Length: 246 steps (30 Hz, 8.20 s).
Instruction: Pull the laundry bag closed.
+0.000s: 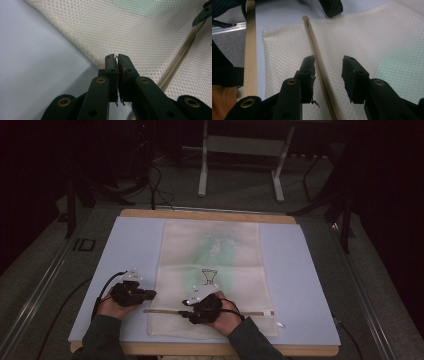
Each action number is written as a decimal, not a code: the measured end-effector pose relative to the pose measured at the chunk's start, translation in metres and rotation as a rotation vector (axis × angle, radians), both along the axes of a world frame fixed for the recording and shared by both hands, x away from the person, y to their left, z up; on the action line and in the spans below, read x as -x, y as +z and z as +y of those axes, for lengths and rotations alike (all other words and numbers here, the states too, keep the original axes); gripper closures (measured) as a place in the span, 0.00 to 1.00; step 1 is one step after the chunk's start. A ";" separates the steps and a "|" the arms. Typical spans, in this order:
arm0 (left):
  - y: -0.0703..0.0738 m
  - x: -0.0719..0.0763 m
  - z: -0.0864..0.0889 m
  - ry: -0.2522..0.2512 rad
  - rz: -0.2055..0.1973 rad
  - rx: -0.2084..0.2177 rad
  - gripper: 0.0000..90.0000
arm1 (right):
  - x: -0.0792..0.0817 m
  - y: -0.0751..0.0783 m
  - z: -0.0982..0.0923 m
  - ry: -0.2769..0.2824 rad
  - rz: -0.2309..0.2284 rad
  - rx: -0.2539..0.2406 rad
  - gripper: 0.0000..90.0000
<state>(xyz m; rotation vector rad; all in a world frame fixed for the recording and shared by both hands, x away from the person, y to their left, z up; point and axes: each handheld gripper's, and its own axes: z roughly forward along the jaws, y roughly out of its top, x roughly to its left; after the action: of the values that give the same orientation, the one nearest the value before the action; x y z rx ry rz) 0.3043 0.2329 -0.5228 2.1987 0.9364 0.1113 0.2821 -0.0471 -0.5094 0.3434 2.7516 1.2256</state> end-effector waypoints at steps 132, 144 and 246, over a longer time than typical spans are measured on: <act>-0.004 0.007 -0.007 -0.087 0.082 -0.035 1.00 | -0.008 -0.024 0.087 0.081 0.030 0.054 0.91; -0.002 0.008 -0.010 -0.085 0.091 -0.069 1.00 | -0.006 -0.024 0.085 0.087 0.008 0.065 0.91; -0.003 0.007 -0.008 -0.110 0.078 -0.055 1.00 | 0.006 0.001 0.025 0.108 -0.079 0.268 0.91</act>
<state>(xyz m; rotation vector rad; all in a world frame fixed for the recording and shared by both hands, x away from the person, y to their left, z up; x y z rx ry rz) 0.2974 0.2250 -0.5259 2.3149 0.8614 -0.0003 0.2760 -0.0226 -0.5083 0.1196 2.8475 0.8524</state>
